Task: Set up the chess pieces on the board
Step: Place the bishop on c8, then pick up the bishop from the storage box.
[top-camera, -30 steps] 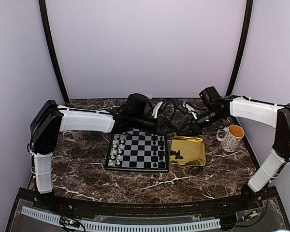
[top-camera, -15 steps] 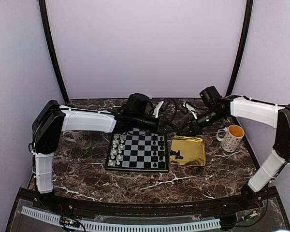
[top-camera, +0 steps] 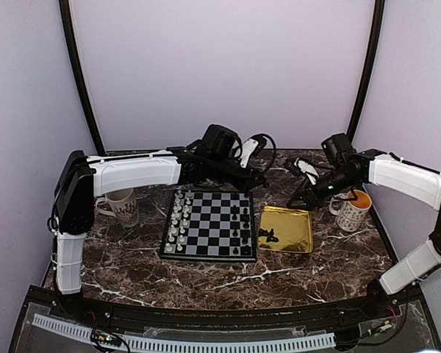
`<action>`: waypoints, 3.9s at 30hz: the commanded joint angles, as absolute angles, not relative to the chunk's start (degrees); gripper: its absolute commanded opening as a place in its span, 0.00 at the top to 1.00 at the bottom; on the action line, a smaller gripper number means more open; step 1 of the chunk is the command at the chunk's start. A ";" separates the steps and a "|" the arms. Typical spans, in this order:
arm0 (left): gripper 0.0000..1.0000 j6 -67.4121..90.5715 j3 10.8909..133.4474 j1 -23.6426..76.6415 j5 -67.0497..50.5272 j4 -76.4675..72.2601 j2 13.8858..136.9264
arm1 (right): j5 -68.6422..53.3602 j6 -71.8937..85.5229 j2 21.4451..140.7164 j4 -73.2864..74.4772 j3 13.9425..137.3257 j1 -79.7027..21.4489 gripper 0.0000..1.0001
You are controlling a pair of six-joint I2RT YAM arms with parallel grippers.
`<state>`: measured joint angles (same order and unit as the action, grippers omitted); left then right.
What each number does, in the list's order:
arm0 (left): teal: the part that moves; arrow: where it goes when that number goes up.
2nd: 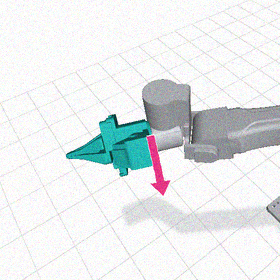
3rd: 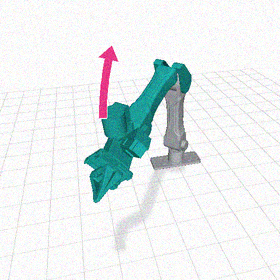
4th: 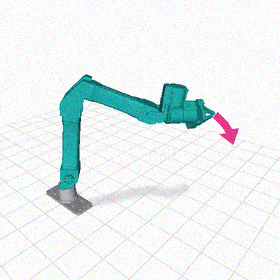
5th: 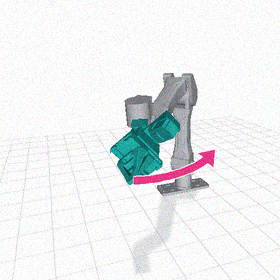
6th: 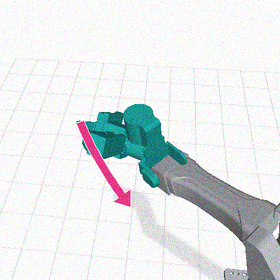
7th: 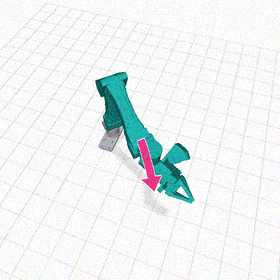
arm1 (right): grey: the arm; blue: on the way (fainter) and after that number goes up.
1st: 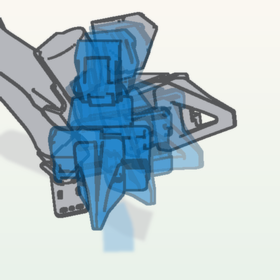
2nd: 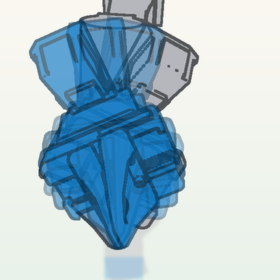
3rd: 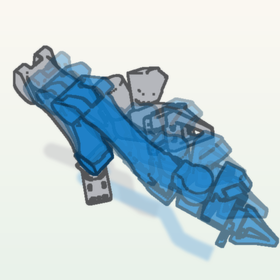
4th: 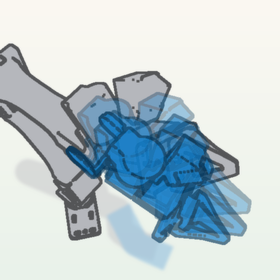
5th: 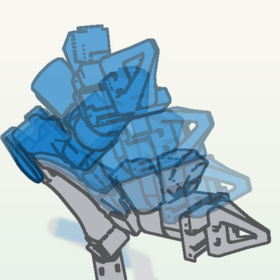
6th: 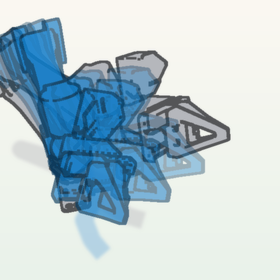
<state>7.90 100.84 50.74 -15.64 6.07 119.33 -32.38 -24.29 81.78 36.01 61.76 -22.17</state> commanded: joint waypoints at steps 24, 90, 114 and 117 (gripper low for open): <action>0.94 -7.25 118.39 50.80 0.29 30.88 134.26 | -26.48 -25.78 82.68 34.71 57.04 -21.14 0.58; 0.78 -6.57 119.67 50.80 3.39 30.01 130.50 | -29.33 -26.63 85.09 36.73 58.05 -21.09 0.59; 0.79 4.32 86.79 50.89 -0.16 14.34 105.25 | -22.58 -27.63 92.26 35.09 60.57 -27.26 0.65; 0.79 6.23 80.07 50.89 -0.94 10.30 100.51 | -18.88 -28.16 95.22 35.08 61.33 -30.48 0.66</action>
<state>2.31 86.30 50.70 -0.01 16.82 109.27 -24.69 -26.98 91.48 36.27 59.44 -26.57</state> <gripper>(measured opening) 0.209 0.350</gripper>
